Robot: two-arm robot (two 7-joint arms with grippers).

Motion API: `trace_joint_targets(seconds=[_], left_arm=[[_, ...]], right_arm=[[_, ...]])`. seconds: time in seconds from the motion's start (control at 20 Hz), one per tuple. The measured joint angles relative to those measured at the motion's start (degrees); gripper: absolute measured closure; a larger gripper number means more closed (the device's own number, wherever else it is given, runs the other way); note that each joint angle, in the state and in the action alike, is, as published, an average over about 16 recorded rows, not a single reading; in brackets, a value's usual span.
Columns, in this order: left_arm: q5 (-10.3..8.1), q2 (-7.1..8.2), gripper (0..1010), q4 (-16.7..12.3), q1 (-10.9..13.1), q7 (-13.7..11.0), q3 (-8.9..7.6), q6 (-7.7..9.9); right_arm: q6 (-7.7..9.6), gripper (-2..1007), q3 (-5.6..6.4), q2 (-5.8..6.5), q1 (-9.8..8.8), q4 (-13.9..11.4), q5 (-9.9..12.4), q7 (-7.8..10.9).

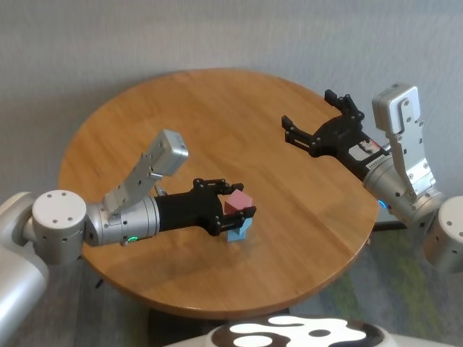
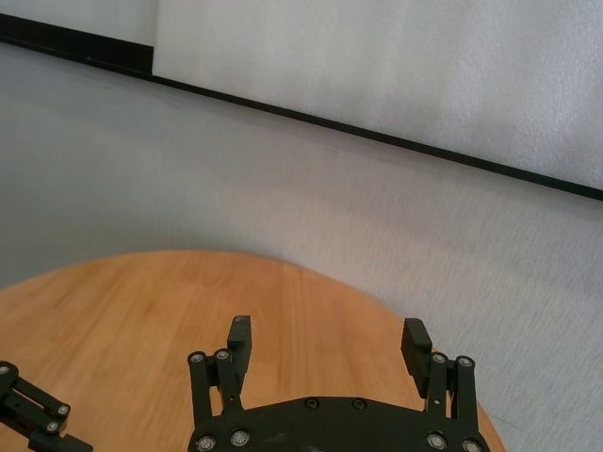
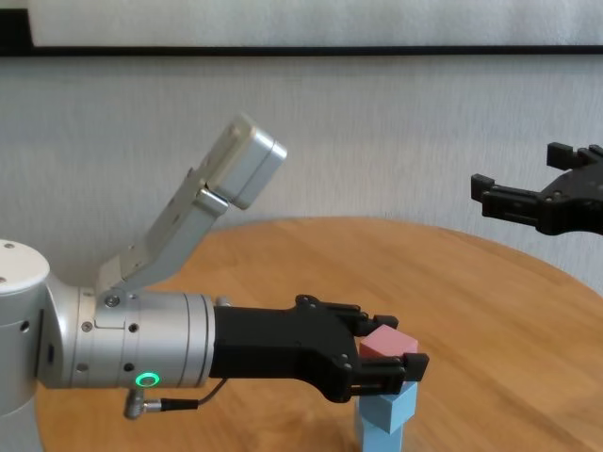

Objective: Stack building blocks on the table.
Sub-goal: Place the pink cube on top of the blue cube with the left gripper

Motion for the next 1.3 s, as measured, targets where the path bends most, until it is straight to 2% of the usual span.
trace_joint_targets(seconds=[0.4, 0.85, 1.1, 1.3], left_arm=[[0.61, 0.49, 469, -0.3, -0.4, 0.6, 1.0, 0.4], [0.73, 0.54, 462, -0.4, -0.5, 0.6, 1.05, 0.51], [0.63, 0.48, 400, -0.4, -0.4, 0.6, 0.93, 0.38], [0.22, 0.54, 313, -0.7, -0.2, 0.4, 0.71, -0.31]], right_arm=[[0.0, 0, 0.0, 0.0, 0.0, 0.0, 0.0, 0.0], [0.0, 0, 0.0, 0.0, 0.0, 0.0, 0.0, 0.0], [0.0, 0, 0.0, 0.0, 0.0, 0.0, 0.0, 0.0], [0.0, 0, 0.0, 0.0, 0.0, 0.0, 0.0, 0.0]])
